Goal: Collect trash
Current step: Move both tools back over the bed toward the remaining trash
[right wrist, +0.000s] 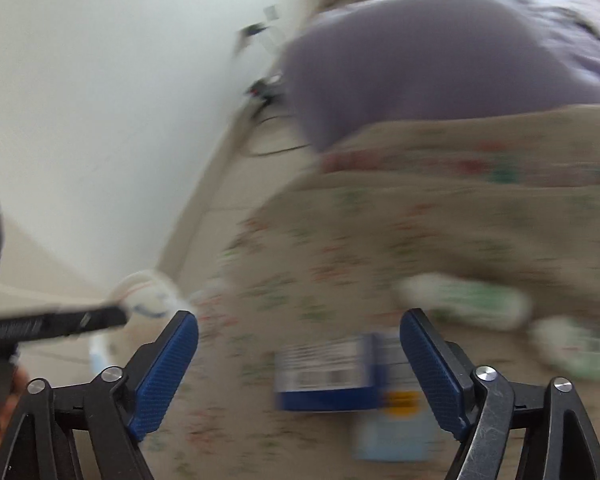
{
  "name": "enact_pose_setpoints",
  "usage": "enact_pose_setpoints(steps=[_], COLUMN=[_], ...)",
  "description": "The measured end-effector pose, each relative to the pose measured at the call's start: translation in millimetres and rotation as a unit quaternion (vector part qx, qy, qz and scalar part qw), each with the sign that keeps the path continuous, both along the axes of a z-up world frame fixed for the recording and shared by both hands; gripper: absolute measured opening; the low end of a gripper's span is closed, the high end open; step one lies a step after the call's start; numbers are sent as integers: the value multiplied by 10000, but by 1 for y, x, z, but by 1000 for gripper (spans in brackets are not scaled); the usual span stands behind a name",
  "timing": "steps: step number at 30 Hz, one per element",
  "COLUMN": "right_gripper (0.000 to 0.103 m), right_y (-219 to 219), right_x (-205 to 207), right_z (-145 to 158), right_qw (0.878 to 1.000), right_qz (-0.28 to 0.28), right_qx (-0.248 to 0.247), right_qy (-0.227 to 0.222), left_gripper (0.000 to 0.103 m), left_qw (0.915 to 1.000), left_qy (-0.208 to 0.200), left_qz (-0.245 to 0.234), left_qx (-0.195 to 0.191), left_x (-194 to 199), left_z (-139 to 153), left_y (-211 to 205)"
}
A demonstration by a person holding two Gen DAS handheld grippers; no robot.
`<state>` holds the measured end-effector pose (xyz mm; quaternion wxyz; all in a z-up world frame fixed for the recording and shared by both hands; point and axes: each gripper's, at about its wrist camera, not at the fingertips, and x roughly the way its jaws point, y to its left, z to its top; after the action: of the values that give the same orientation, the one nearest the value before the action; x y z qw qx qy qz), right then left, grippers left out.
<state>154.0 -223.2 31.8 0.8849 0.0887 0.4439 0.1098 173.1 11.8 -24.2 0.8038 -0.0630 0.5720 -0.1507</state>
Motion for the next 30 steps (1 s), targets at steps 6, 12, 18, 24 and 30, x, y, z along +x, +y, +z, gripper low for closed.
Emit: enact_pose_setpoints(steps=[6, 12, 18, 24, 30], right_gripper=[89, 89, 89, 89, 89], right_y=[-116, -136, -131, -130, -119], right_x=[6, 5, 1, 5, 22], right_z=[-33, -43, -47, -49, -78], right_qw=[9890, 9890, 9880, 9893, 9796], right_qz=[-1374, -1233, -1116, -837, -121], right_qx=[63, -152, -557, -794, -1709], right_qy=[551, 801, 910, 894, 1051], left_gripper=[70, 70, 70, 70, 57], left_qw=[9857, 9620, 9497, 9519, 9703], left_qy=[-266, -499, -559, -711, -686], left_qz=[-1345, -2131, -2250, -1985, -1488], left_qx=[979, 1630, 2104, 2224, 1779], left_x=[-22, -33, -21, -4, 20], left_z=[-25, -50, -77, -85, -71], left_y=[-82, -116, -124, -127, -109])
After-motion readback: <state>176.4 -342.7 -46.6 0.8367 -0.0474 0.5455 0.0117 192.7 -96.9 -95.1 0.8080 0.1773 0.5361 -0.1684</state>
